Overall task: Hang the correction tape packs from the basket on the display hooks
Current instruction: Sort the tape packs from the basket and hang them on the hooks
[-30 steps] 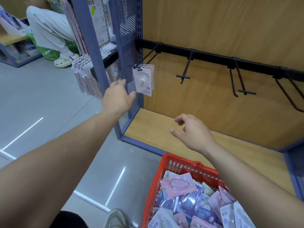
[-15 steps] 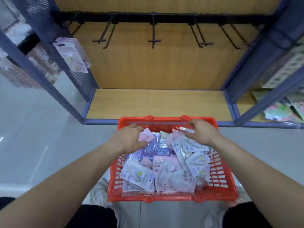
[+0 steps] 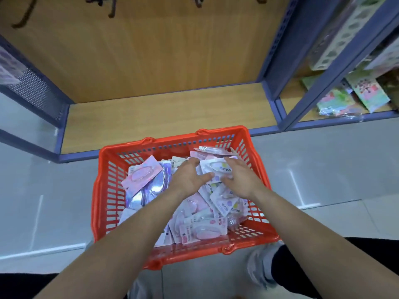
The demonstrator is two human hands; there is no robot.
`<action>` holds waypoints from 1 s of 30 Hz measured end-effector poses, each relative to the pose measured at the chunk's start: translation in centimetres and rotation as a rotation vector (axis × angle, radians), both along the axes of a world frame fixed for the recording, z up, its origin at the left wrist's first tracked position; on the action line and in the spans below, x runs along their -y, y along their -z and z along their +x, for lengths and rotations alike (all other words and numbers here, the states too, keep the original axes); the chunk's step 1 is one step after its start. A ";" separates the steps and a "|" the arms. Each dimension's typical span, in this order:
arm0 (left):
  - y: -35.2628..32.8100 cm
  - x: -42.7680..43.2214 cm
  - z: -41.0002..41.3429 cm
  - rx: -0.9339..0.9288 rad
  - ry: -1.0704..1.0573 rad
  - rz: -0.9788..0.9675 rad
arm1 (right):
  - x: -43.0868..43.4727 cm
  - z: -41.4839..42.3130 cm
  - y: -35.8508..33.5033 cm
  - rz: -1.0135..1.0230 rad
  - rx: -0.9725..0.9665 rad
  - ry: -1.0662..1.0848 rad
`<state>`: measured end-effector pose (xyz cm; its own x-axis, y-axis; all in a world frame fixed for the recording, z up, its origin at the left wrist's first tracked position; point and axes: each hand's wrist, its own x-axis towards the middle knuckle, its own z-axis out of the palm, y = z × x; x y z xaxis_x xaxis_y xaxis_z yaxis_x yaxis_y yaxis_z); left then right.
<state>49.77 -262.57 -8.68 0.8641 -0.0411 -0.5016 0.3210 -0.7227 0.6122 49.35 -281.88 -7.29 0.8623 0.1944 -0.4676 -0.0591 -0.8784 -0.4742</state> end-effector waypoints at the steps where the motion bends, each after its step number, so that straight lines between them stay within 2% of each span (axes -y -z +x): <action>1: 0.3 0.1 0.2 -0.006 -0.006 -0.005 | 0.1 0.0 0.4 0.008 -0.003 0.017; 4: 0.6 -0.1 0.3 0.001 -0.012 -0.054 | 0.0 -0.2 1.3 0.024 -0.007 0.034; 9: 0.6 -2.6 0.5 -0.108 -0.148 -0.241 | -0.5 0.2 2.1 0.116 -0.026 0.064; 15: -0.7 -5.8 -0.6 -0.068 -0.283 -0.360 | -1.2 0.8 2.7 0.106 0.033 0.056; 21: -2.4 -6.5 -2.1 -0.074 -0.130 -0.337 | -3.5 -0.6 2.1 0.102 0.043 0.003; 25: -2.4 -6.4 -2.5 -0.063 -0.150 -0.300 | -3.9 -1.4 2.1 0.123 0.035 -0.031; 30: -2.6 -7.5 -2.6 -0.094 -0.156 -0.241 | -1.2 -1.2 1.7 0.152 -0.007 0.102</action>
